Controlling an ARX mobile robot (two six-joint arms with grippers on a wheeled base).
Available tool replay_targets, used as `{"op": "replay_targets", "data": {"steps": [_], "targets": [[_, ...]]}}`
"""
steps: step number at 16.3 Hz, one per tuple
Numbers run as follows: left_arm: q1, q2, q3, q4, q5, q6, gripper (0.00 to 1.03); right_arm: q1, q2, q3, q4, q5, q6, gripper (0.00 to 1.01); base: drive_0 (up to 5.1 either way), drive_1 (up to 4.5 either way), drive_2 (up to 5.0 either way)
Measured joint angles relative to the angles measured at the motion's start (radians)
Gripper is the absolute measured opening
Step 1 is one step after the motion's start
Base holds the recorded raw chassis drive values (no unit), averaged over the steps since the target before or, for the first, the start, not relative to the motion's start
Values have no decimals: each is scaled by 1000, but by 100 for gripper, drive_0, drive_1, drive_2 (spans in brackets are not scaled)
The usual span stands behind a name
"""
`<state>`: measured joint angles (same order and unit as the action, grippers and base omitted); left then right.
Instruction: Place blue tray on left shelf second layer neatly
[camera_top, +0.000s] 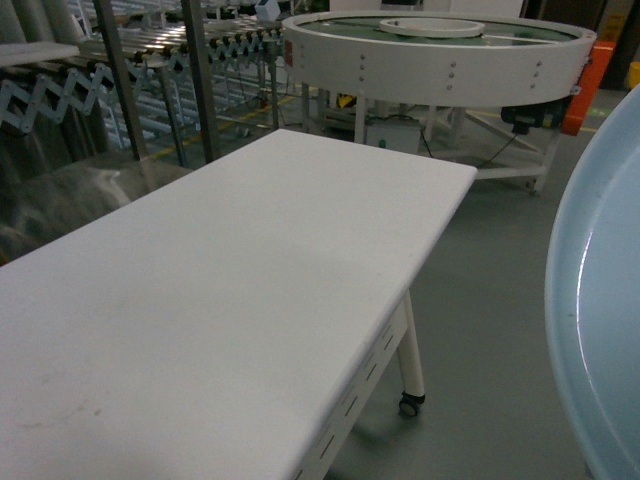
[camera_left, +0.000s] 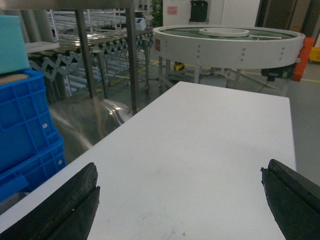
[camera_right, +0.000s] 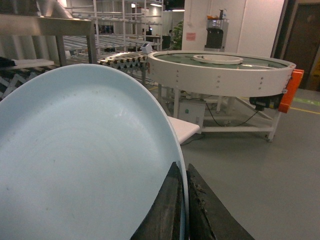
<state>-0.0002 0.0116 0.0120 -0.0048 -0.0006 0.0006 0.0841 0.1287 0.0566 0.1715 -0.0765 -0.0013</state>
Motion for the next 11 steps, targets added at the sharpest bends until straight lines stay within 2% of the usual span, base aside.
{"op": "replay_targets", "data": {"steps": [11], "targets": [[0,0,0,0,0,0,98,0,0,0,0,0,0,2,-148,-148,-148]]}}
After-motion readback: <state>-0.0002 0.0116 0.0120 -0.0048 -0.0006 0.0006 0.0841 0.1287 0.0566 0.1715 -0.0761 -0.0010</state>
